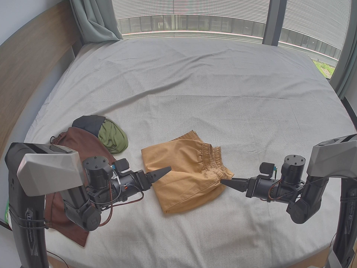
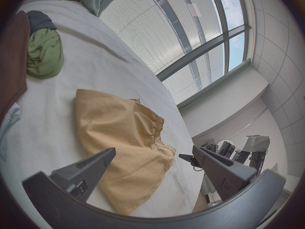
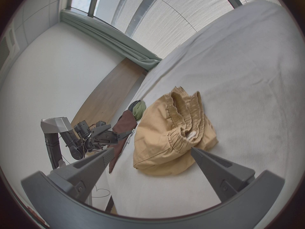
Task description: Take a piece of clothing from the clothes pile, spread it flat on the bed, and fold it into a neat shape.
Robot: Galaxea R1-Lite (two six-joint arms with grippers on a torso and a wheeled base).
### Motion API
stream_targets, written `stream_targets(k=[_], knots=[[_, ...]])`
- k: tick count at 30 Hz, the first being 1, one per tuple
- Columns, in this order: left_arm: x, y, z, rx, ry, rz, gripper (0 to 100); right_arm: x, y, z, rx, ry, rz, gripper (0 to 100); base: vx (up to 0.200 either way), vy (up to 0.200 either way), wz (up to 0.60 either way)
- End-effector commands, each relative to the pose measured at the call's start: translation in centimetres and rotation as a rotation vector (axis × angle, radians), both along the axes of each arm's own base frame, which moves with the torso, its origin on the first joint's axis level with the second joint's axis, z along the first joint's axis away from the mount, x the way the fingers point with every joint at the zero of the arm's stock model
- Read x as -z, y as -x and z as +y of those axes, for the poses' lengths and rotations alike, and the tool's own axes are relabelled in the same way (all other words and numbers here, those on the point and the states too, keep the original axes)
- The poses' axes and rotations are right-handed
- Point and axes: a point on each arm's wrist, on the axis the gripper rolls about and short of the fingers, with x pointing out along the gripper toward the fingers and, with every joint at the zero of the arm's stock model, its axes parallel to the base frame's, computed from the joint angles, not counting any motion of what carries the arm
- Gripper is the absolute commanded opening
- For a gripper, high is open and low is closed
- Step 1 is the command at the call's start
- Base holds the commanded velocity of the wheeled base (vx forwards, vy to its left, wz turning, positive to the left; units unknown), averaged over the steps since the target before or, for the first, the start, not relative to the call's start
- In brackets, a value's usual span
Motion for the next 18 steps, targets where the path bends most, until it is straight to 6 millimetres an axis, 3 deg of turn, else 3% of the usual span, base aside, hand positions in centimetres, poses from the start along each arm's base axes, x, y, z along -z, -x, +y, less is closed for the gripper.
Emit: stream_targets(k=[1,12,18], knots=[[-1.1,0.7,1.7,-0.037,-0.002,-0.002,100,0.5,0.5,0.3,-0.003,-0.011,0.053,100,0.000,0.000,0.00],[-0.4,1.7,4.9,-0.055,-0.141,-0.055,100,1.5,1.6,1.6,0.050,-0.018,0.160,100,0.000,0.000,0.00],[-1.1,1.6,6.2,-0.071,-0.132,-0.071,100,3.0,0.8,2.1,0.069,-0.036,0.212,100,0.000,0.000,0.00]])
